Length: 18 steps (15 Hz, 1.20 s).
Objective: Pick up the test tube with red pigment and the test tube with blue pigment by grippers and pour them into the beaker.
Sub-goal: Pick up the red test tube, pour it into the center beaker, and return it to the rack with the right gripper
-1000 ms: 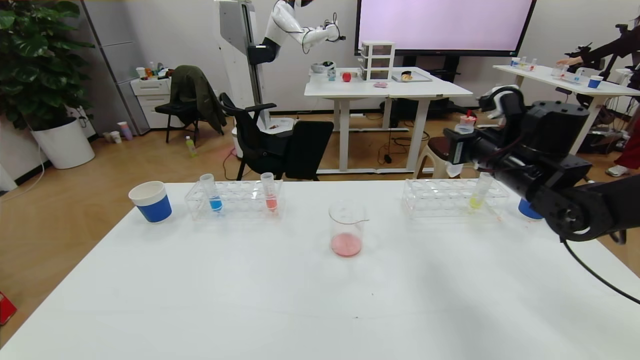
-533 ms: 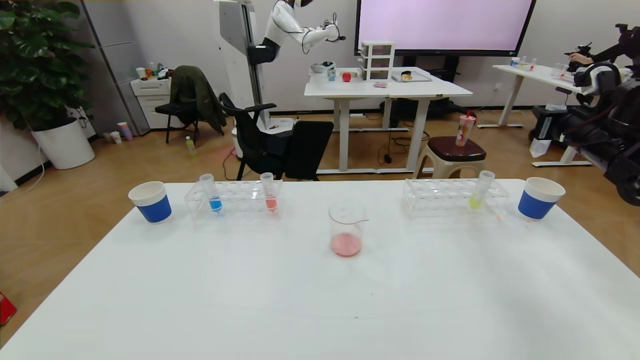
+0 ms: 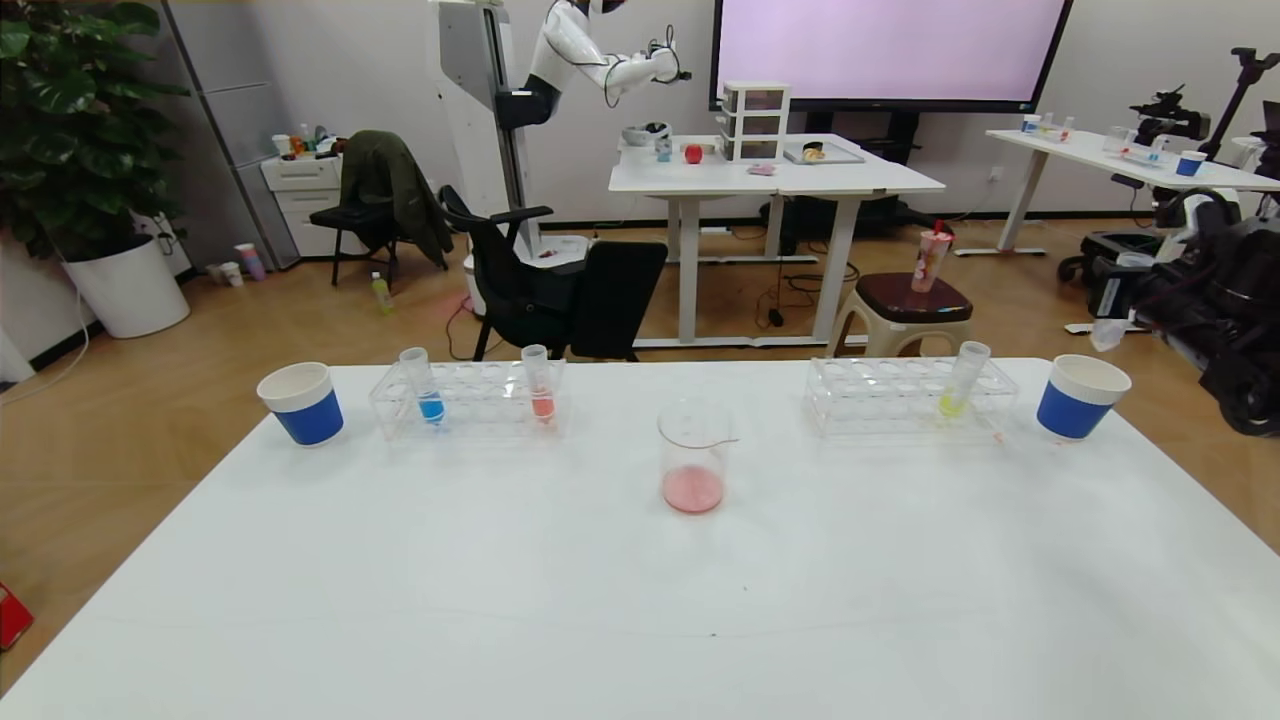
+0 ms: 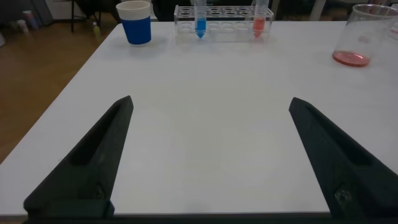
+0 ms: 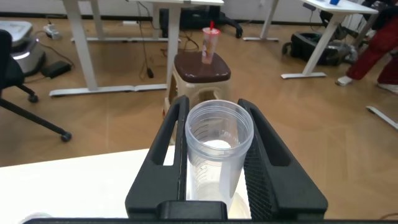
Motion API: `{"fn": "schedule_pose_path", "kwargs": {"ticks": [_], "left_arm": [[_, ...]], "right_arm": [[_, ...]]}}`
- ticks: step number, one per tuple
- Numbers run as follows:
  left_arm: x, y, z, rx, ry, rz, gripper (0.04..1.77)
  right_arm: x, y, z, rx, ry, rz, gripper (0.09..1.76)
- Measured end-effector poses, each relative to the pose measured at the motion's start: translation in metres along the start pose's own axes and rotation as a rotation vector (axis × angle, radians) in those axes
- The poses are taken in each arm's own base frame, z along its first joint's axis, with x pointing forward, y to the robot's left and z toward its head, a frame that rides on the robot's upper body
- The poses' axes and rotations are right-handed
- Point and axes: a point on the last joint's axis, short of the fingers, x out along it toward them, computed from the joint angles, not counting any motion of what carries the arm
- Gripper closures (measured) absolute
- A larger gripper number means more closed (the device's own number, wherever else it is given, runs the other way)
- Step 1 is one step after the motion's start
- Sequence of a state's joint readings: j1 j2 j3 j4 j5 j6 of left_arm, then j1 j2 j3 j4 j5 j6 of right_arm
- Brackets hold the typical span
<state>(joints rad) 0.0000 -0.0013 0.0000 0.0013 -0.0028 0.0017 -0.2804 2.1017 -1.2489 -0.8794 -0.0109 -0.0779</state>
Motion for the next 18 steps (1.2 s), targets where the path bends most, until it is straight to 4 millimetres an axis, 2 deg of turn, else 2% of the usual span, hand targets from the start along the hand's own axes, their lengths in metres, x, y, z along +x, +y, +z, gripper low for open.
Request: {"fn": "schedule_pose_path", "kwargs": {"ticks": [5,11,12,13,15,16,18], "left_arm": [[0.000,0.000,0.000,0.000,0.000,-0.001,0.06],[0.000,0.000,0.000,0.000,0.000,0.000,0.06],[0.000,0.000,0.000,0.000,0.000,0.000,0.06],[0.000,0.000,0.000,0.000,0.000,0.000,0.06],[0.000,0.000,0.000,0.000,0.000,0.000,0.06],[0.000,0.000,0.000,0.000,0.000,0.000,0.06],[0.000,0.000,0.000,0.000,0.000,0.000,0.06]], "right_arm": [[0.012,-0.010,-0.035,-0.005,0.044,-0.028,1.32],[0.016,-0.015,-0.066,-0.004,0.059,-0.044,1.32],[0.015,-0.015,-0.072,-0.003,0.076,-0.042,1.25],[0.015,-0.014,-0.076,-0.003,0.088,-0.040,1.03],[0.015,-0.011,-0.080,-0.002,0.097,-0.034,0.33],[0.015,-0.010,-0.082,-0.002,0.100,-0.031,0.14],[0.015,-0.009,-0.082,-0.003,0.100,-0.029,0.11]]}}
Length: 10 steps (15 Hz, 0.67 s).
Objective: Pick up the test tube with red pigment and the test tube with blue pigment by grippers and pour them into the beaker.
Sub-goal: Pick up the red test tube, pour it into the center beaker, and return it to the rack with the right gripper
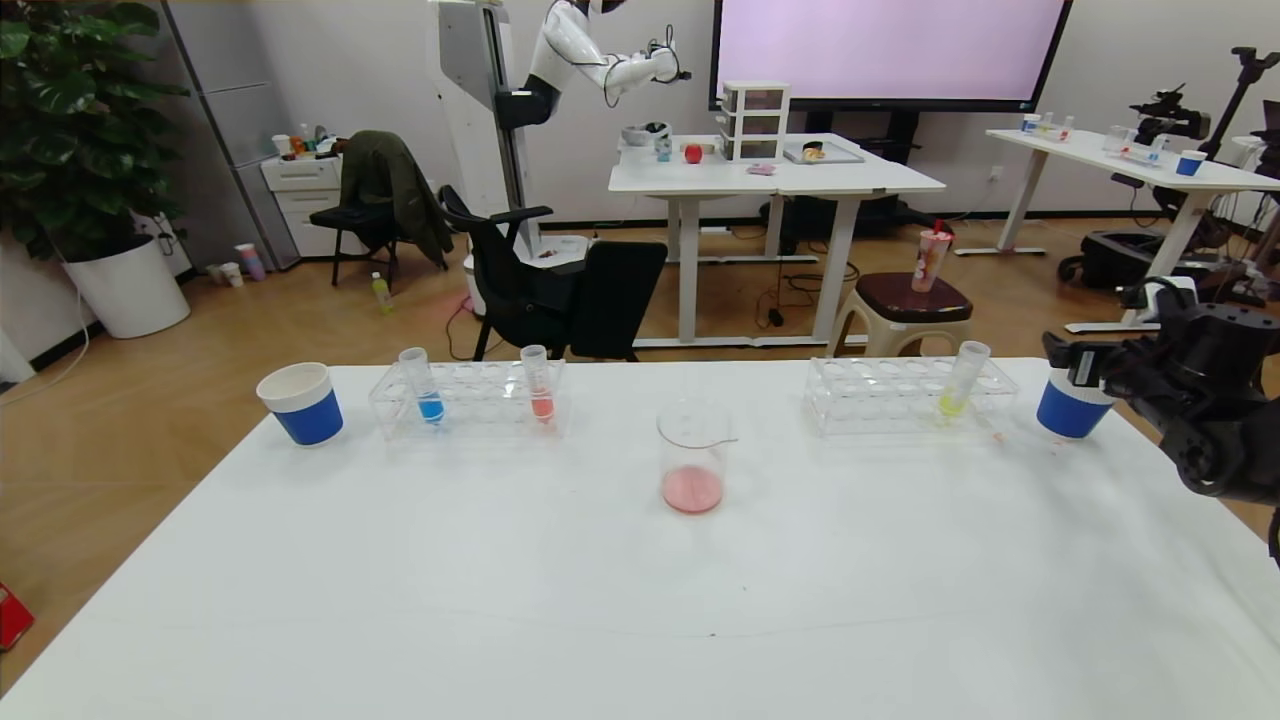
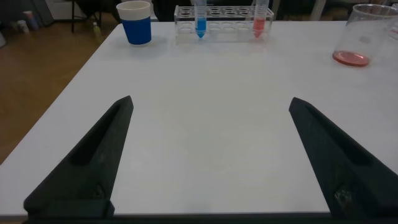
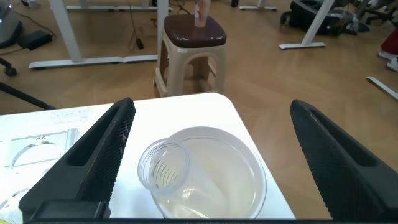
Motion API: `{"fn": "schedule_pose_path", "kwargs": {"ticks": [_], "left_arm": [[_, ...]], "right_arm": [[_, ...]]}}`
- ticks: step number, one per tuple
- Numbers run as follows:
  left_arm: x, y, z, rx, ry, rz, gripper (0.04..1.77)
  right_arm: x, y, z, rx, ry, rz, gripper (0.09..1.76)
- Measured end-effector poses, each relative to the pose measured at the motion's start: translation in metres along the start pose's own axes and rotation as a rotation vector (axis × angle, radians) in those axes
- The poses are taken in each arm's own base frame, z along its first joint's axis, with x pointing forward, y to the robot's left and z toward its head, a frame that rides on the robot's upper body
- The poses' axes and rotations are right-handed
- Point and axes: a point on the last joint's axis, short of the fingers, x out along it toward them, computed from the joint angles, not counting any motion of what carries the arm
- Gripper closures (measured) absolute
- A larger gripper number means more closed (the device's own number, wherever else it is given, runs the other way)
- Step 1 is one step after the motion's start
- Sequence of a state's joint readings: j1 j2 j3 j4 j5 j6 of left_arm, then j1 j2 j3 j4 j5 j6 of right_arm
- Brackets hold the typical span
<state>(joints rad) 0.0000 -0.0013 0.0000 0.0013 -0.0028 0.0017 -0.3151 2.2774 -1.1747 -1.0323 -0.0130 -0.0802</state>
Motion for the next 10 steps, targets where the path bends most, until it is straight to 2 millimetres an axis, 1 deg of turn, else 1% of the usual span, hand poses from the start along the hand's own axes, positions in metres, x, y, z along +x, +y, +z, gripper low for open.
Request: {"fn": "schedule_pose_path", "kwargs": {"ticks": [3,4,6,8,10], "left_arm": [[0.000,0.000,0.000,0.000,0.000,0.000,0.06],[0.000,0.000,0.000,0.000,0.000,0.000,0.06],[0.000,0.000,0.000,0.000,0.000,0.000,0.06],[0.000,0.000,0.000,0.000,0.000,0.000,0.06],[0.000,0.000,0.000,0.000,0.000,0.000,0.06]], "right_arm": [[-0.003,0.003,0.007,0.000,-0.015,0.009,0.11],[-0.005,0.006,0.013,-0.001,-0.029,0.018,0.11],[-0.012,0.020,0.034,-0.001,-0.073,0.052,0.11],[-0.026,0.042,0.063,0.000,-0.122,0.106,0.11],[-0.048,0.077,0.091,0.004,-0.165,0.195,0.11]]}}
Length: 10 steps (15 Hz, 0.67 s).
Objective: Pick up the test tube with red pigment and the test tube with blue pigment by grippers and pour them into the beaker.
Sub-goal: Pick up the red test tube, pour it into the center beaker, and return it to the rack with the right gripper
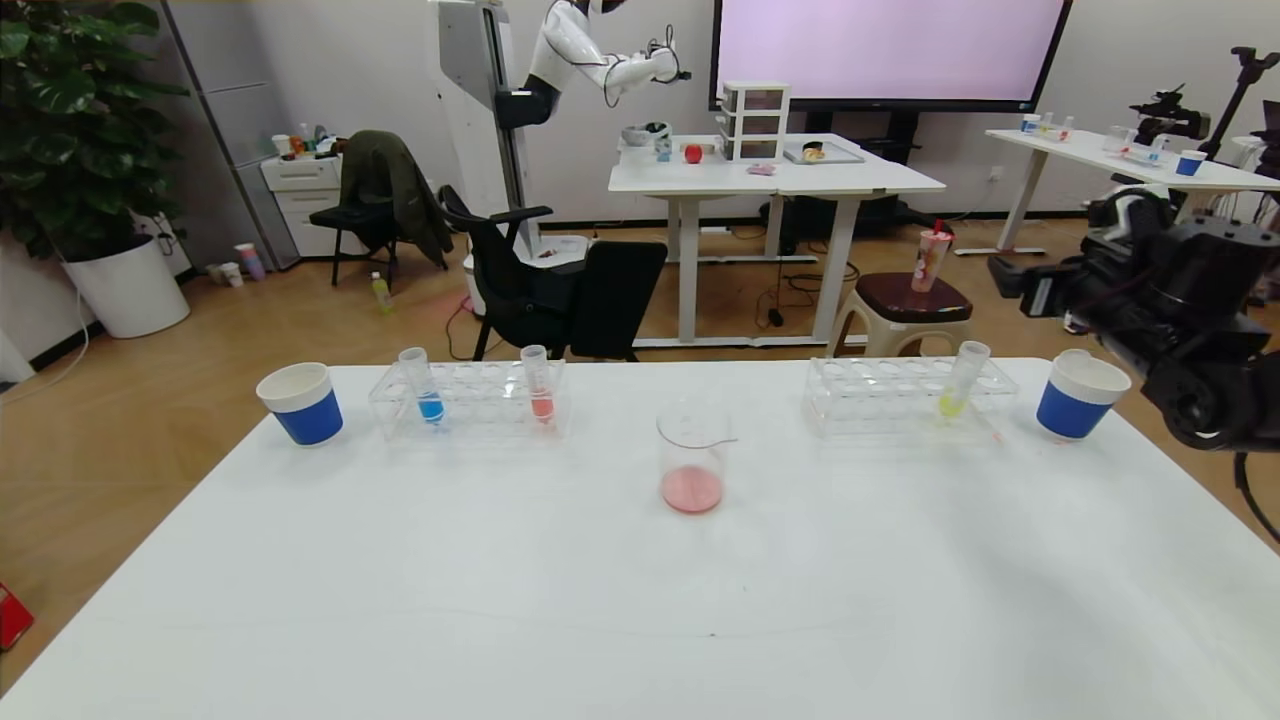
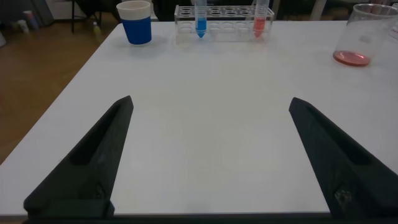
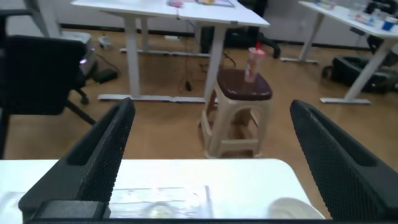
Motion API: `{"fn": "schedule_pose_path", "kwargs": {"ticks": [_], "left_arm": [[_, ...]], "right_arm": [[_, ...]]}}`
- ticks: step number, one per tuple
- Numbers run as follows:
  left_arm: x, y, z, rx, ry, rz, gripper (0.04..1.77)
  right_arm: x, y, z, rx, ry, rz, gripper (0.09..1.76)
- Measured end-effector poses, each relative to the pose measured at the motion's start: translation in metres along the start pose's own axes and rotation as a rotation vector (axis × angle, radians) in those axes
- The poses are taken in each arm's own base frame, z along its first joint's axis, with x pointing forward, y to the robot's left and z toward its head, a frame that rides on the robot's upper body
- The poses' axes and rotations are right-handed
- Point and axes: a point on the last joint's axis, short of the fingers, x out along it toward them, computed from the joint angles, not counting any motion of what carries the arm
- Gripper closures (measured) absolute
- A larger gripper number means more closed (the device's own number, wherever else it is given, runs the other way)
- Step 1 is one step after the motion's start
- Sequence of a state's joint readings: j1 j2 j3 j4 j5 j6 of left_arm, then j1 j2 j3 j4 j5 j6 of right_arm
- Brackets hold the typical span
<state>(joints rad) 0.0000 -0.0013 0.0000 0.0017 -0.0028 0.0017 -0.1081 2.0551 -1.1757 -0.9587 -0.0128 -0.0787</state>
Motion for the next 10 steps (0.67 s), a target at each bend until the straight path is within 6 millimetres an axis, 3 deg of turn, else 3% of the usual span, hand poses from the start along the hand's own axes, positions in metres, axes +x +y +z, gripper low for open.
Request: {"fn": "schedule_pose_path", "kwargs": {"ticks": [3,5,7,10], "left_arm": [[0.000,0.000,0.000,0.000,0.000,0.000,0.06],[0.000,0.000,0.000,0.000,0.000,-0.001,0.06],[0.000,0.000,0.000,0.000,0.000,0.000,0.06],[0.000,0.000,0.000,0.000,0.000,0.000,0.06]], "right_arm": [[-0.026,0.059,0.042,0.019,-0.066,0.115,0.11],[-0.048,0.089,0.062,0.034,-0.092,0.164,0.11],[-0.067,0.098,0.079,0.030,-0.129,0.192,0.11],[-0.100,0.090,0.105,0.010,-0.195,0.198,0.11]]}}
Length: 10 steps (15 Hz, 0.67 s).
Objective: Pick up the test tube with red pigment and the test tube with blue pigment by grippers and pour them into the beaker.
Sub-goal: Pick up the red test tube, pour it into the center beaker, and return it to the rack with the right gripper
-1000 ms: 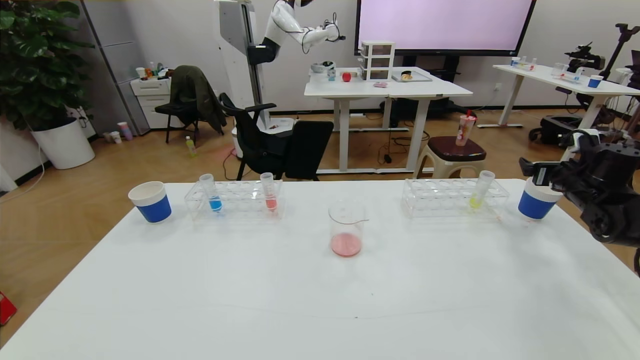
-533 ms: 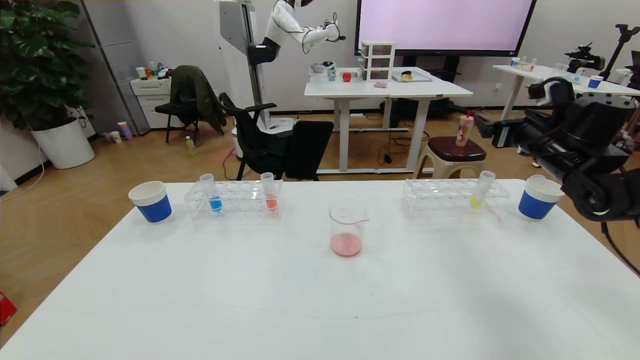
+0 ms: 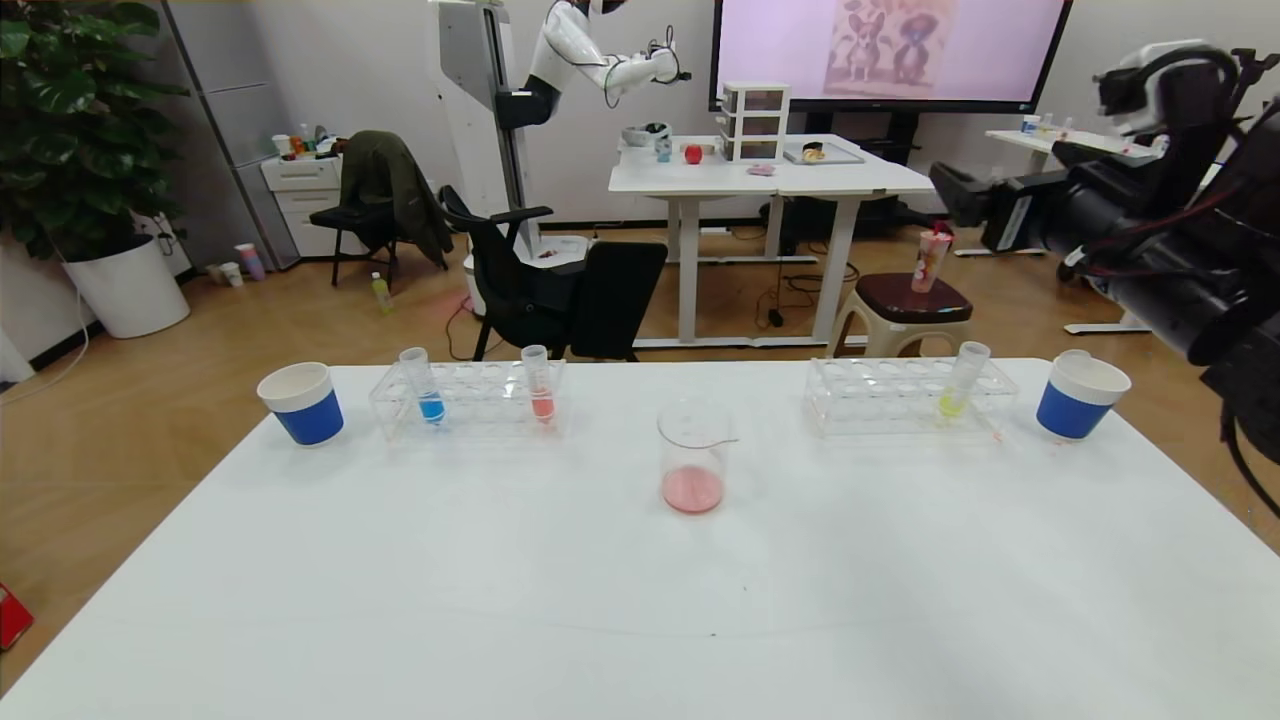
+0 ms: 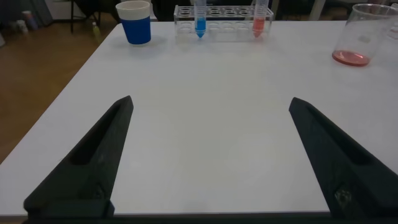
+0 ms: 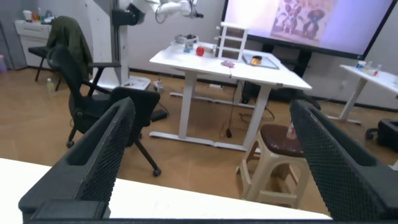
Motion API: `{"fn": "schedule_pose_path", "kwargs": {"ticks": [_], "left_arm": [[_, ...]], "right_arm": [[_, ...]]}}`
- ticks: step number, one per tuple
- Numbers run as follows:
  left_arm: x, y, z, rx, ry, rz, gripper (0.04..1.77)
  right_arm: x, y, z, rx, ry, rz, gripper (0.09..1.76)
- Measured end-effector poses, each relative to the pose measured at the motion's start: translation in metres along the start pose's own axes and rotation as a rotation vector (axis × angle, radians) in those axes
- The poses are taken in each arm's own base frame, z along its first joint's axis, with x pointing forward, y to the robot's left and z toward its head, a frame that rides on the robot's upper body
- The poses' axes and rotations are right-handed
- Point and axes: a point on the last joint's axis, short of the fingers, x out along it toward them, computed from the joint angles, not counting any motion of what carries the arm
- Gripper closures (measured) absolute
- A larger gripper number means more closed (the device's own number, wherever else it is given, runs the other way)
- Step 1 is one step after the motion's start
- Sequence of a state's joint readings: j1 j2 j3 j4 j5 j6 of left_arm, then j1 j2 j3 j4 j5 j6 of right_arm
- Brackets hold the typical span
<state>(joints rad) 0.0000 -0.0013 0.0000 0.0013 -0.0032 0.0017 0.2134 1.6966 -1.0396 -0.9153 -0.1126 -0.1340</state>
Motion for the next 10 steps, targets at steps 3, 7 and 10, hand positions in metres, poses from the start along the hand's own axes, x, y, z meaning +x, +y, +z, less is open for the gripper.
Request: {"fn": "schedule_pose_path", "kwargs": {"ticks": [3,7,10], "left_arm": [[0.000,0.000,0.000,0.000,0.000,0.000,0.06],[0.000,0.000,0.000,0.000,0.000,0.000,0.06],[0.000,0.000,0.000,0.000,0.000,0.000,0.06]], "right_arm": [[-0.044,-0.013,0.042,-0.005,-0.091,-0.022,0.11],[-0.129,-0.042,0.075,-0.062,-0.165,-0.118,0.11],[-0.196,-0.049,0.077,-0.089,-0.147,-0.161,0.11]]}}
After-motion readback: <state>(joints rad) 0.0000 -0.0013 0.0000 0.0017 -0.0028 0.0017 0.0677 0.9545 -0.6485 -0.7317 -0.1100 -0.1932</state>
